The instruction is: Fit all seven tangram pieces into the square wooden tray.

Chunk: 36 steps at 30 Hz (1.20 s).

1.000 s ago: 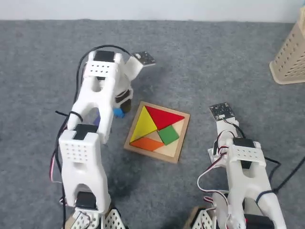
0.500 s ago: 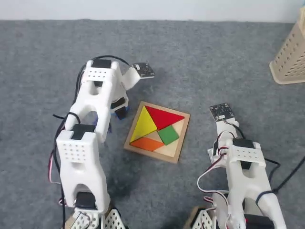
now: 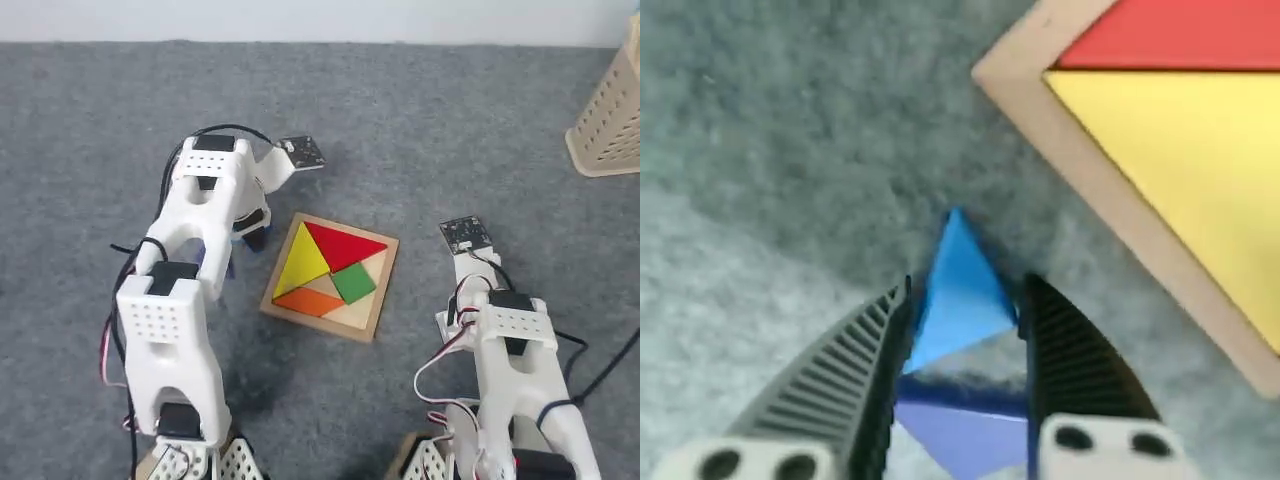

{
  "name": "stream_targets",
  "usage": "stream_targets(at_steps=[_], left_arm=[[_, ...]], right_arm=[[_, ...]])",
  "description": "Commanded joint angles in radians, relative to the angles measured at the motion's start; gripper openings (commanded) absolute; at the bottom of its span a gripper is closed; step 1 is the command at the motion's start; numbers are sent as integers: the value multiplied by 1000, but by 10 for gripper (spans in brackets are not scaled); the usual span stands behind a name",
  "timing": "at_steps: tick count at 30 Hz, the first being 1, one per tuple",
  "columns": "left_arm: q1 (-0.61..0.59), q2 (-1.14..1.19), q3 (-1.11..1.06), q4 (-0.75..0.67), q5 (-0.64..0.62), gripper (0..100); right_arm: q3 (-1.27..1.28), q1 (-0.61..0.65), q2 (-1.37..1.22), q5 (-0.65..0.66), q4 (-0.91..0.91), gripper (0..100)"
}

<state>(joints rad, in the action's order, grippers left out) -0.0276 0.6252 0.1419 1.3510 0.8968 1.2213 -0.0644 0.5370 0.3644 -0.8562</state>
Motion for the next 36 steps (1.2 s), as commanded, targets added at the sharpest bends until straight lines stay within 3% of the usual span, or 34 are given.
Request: stream_targets(at_steps=[1, 13, 18, 22, 25, 32, 36], left_arm=[[-9, 25, 36, 34, -44, 107], [28, -173, 39, 163, -301, 70], [138, -285, 35, 235, -477, 70], [201, -287, 42, 206, -537, 70], [155, -272, 41, 167, -523, 70], [29, -135, 36, 143, -324, 130], [-6, -49, 38, 60, -282, 145]], right_arm=[[-3, -8, 38, 5, 13, 7], [-3, -8, 38, 5, 13, 7], [-3, -8, 38, 5, 13, 7], [-2, -8, 38, 5, 13, 7], [-2, -8, 38, 8, 12, 7], [-2, -8, 38, 9, 12, 7], [-2, -8, 38, 9, 12, 7]])
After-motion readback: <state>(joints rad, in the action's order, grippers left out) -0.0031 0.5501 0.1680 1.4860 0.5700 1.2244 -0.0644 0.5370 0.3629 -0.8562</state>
